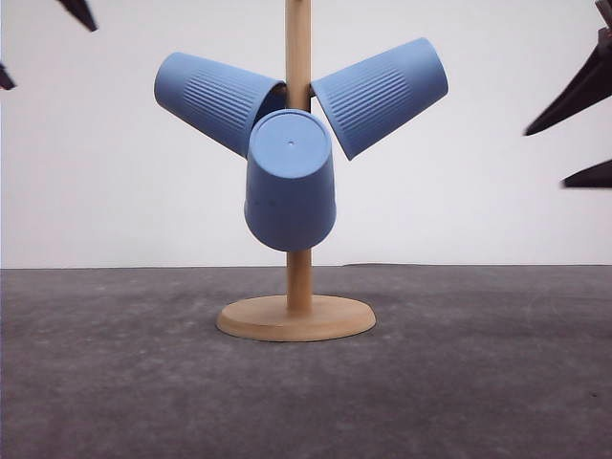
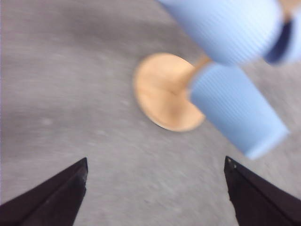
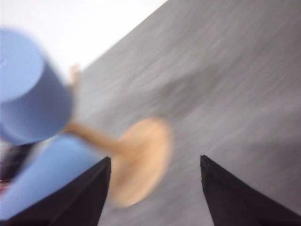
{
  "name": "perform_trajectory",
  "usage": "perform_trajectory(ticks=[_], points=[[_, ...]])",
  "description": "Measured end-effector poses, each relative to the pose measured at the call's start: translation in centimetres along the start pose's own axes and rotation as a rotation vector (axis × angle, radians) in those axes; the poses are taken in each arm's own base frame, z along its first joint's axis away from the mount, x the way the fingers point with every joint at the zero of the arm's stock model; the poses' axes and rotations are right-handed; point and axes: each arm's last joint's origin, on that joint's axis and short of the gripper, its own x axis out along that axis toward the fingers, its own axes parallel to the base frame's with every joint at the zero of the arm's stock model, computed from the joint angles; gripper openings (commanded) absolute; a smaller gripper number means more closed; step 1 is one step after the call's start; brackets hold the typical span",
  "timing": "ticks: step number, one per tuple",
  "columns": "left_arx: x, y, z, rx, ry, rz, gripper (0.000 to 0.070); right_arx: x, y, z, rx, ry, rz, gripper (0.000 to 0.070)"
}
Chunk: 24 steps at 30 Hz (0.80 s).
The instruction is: Place three cups
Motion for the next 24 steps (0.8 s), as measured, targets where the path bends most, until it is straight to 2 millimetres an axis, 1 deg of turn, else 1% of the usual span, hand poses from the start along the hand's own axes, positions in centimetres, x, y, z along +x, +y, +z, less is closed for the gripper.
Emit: perform_trajectory(ticks=[3,6,9,12,15,18,21,22,23,24], points=[[-0.6,0.7,0.1,-0.011,-0.024,0.028,0.0556,-0.6,0.8,2.0,-0.197,-0.029,-0.134,0.0400],[-1.7,1.1,-0.1,-0.007,-0.066,0.030,0.0556,-1.1,1.9,3.4,-0.363,-0.007,-0.250,0.0415],[-3.5,0.9,-0.6,0.028,-0.121,0.024,0.0556,-1.8,2.8,4.0,-0.449,0.050,-0.318,0.0415],[-5.0,0.5,-1.5,0.065,-0.152,0.018,0.0556,-2.7,3.8,3.6,-0.466,0.112,-0.331,0.0415],[-6.2,0.0,-2.3,0.105,-0.183,0.020,0.0556,-4.2,4.9,2.6,-0.443,0.181,-0.343,0.0414],[-6.8,-0.3,-2.7,0.129,-0.204,0.022,0.0556,-6.0,5.8,1.3,-0.409,0.239,-0.368,0.0415],[-6.9,-0.3,-2.8,0.134,-0.208,0.021,0.0555,-7.3,6.4,0.4,-0.398,0.257,-0.373,0.0415],[-6.8,-0.3,-2.7,0.134,-0.207,0.022,0.0528,-7.5,6.6,0.3,-0.406,0.244,-0.369,0.0393],[-6.8,-0.3,-2.7,0.133,-0.204,0.022,0.0413,-7.8,6.8,0.3,-0.415,0.230,-0.366,0.0268],[-6.7,-0.2,-2.6,0.133,-0.200,0.022,0.0210,-8.0,6.9,0.3,-0.424,0.217,-0.363,0.0038]])
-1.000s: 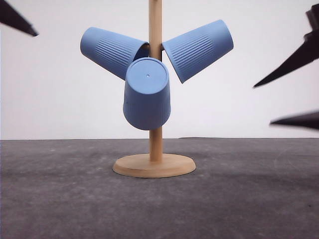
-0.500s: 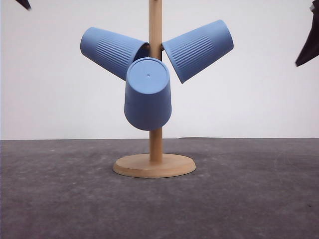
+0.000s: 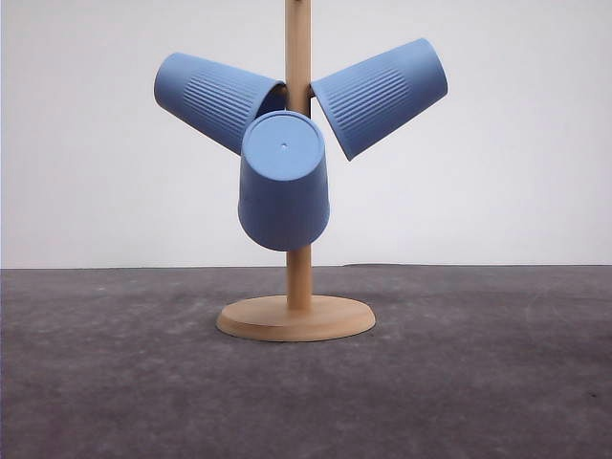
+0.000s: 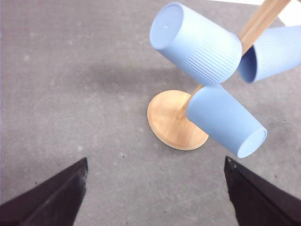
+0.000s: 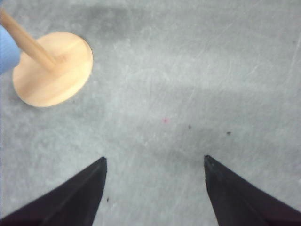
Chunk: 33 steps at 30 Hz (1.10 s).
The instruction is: Place three cups
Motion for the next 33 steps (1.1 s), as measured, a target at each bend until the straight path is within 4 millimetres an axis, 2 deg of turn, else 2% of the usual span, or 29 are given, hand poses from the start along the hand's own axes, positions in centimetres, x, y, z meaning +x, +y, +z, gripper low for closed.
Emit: perform_trajectory(ticks=[1,2,3,24,27,30,33], points=[[0.1,0.0,0.0,0.002,0.004,0.000,0.0077,-0.2,0.1,0.0,-0.007,-0.008,-0.001,0.0030],[0.1,0.1,-0.1,0.003,0.010,0.000,0.0008,-0.3,0.1,0.0,-0.015,-0.014,-0.002,0.0026],[0.2,0.1,-0.1,0.003,0.018,0.000,0.0001,-0.4,0.1,-0.1,-0.025,-0.018,-0.003,0.0010],[-0.5,-0.3,-0.6,0.024,0.025,-0.005,0.0000,-0.4,0.2,0.0,-0.052,-0.028,-0.002,0.0009],[-0.5,-0.3,-0.9,0.080,-0.026,-0.006,0.0000,-0.4,0.2,0.0,-0.052,-0.028,-0.002,0.0009],[0.2,0.1,-2.4,0.142,-0.110,-0.002,0.0000,-0.4,0.2,0.0,-0.052,-0.028,-0.002,0.0009],[2.0,1.1,-5.5,0.201,-0.202,0.045,0.0000,-0.4,0.2,0.0,-0.052,-0.028,-0.002,0.0009]])
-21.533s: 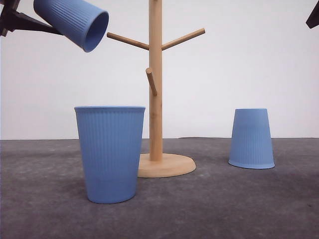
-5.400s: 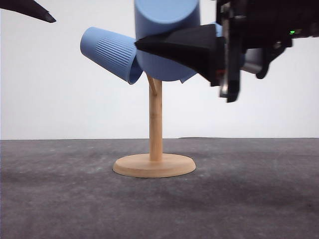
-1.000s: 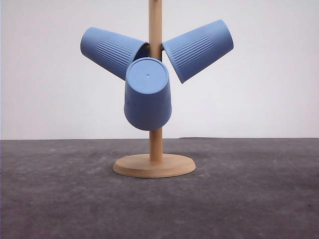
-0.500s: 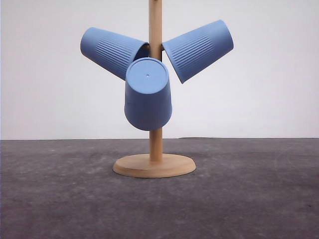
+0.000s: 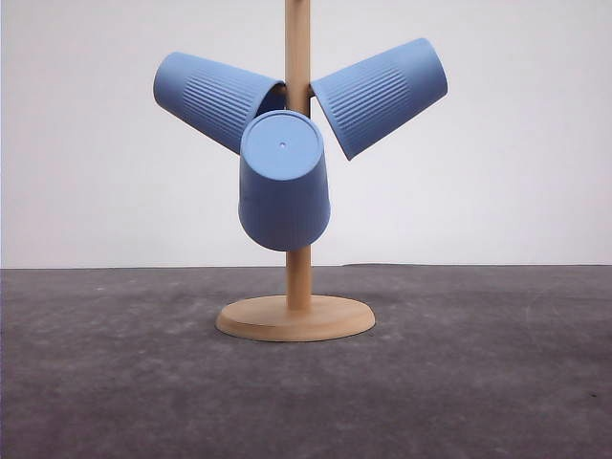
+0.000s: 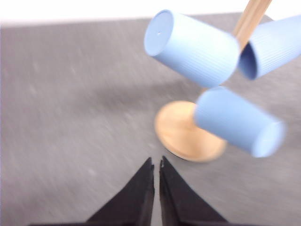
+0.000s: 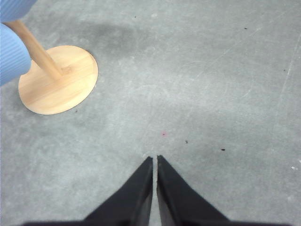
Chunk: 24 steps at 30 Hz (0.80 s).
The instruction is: Place three cups
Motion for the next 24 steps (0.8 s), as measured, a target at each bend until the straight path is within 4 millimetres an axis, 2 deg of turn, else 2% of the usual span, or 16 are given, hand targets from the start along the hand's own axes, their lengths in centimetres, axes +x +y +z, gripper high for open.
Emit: perform_trajectory(ticks=[7,12,17,24], points=[[2.0,0.8,-8.3,0.082,-0.252,0.255,0.0000,0.0,0.0,0.0,0.000,0.000,0.000,0.0010],[2.9,1.0,-13.0,0.013,-0.257,0.343,0.0000,0.0,0.0,0.0,0.000,0.000,0.000,0.0009],[3.4,1.1,-14.8,-0.011,-0.297,0.361,0.0000,0.0,0.0,0.0,0.000,0.000,0.000,0.0009],[3.5,1.1,-15.1,-0.033,-0.279,0.353,0.0000,0.0,0.0,0.1,-0.003,-0.007,0.000,0.0009]])
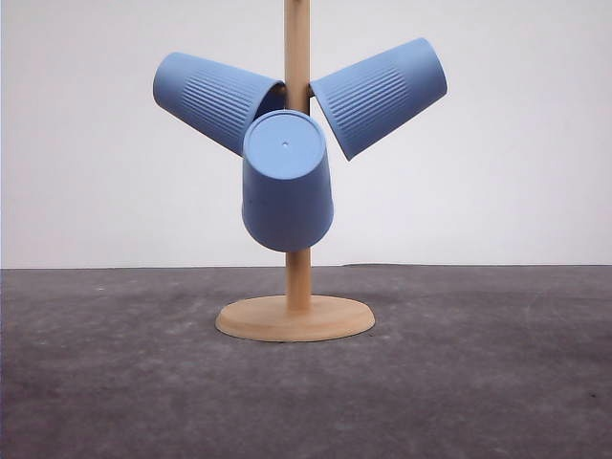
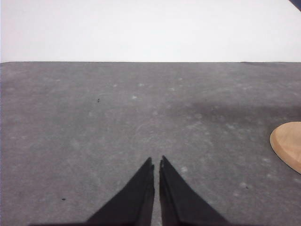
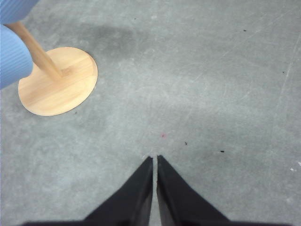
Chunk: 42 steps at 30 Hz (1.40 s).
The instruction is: Place three cups
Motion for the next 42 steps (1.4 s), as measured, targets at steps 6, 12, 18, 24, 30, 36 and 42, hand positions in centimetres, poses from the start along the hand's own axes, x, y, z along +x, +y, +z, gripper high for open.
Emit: perform_trajectory(ticks=[6,12,18,24,30,36,42], points=[[0.0,0.0,0.0,-0.005,0.001,0.000,0.0000,0.0,0.0,0.0,0.000,0.000,0.000,0.0009],[0.0,0.0,0.0,-0.006,0.001,0.000,0.0000,0.0,0.0,0.0,0.000,0.000,-0.001,0.0009],[0.0,0.0,0.0,-0.006,0.001,0.000,0.0000,0.0,-0.1,0.2,-0.061,-0.023,-0.028,0.0009],[0.0,0.0,0.0,-0.006,0.001,0.000,0.0000,0.4,0.2,0.3,-0.184,-0.231,-0.092,0.0009],[0.0,0.0,0.0,-0.006,0.001,0.000,0.0000,3.2,-0.2,-4.4,-0.182,-0.450,-0.196,0.0009],[0.0,0.0,0.0,-0.006,0.001,0.000,0.0000,5.1,-1.2,-11.0,-0.101,-0.541,-0.313,0.0009],[0.0,0.0,0.0,-0.006,0.001,0.000,0.0000,6.2,-1.7,-13.5,-0.056,-0.558,-0.338,0.0009]])
